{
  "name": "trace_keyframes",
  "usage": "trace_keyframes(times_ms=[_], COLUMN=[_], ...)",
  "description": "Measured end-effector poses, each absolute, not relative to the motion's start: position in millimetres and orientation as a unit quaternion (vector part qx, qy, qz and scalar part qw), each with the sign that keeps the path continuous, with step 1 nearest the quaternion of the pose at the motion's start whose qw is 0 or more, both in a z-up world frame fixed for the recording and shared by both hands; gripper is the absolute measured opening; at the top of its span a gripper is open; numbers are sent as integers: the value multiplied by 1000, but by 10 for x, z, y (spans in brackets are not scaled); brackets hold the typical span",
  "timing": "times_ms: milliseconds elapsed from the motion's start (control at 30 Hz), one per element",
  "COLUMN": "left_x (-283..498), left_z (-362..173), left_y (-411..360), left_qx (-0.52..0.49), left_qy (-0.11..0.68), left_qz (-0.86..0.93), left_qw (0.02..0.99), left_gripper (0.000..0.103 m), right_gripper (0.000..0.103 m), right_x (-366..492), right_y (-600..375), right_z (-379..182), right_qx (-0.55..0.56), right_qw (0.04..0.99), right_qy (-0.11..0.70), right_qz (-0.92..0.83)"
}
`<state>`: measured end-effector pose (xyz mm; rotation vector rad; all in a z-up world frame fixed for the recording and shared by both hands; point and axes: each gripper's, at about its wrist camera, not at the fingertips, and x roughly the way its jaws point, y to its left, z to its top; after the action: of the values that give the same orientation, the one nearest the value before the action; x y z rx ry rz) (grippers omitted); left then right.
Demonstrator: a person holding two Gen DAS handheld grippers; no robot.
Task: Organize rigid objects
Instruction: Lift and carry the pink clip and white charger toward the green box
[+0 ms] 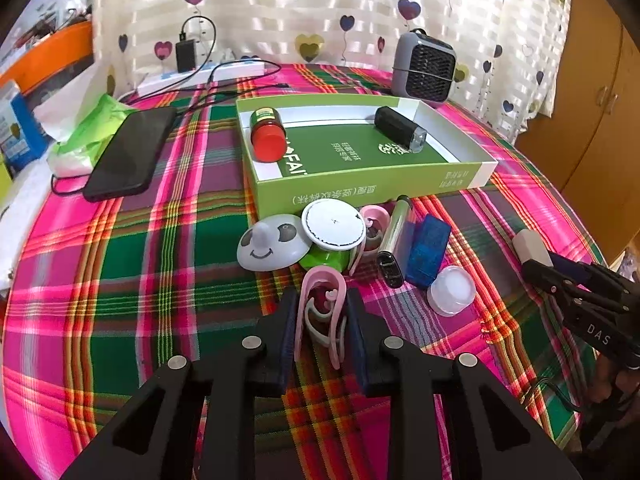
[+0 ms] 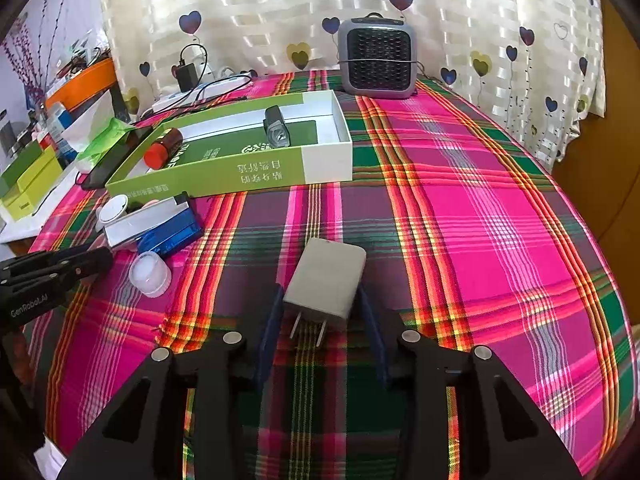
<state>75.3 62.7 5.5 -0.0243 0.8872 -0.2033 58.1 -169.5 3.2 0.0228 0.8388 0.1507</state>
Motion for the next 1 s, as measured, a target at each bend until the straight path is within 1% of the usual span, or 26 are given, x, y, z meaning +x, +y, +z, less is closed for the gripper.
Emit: trace_keyframes(times_ms=[633, 1000], left_x=[653, 549], left_z=[114, 375], left_y=[660, 627], left_qx=[-25, -24], left_qy=[421, 393], left_qz=[-92, -101], left_qw=[902, 914], left_gripper=[22, 22], right_gripper=[37, 36], right_x=[550, 548], right_y=[-1725, -1694], right_z=[72, 183], right_qx=[19, 20], right_qw=[913, 918], right_qy=[400, 386], right_qz=[76, 85])
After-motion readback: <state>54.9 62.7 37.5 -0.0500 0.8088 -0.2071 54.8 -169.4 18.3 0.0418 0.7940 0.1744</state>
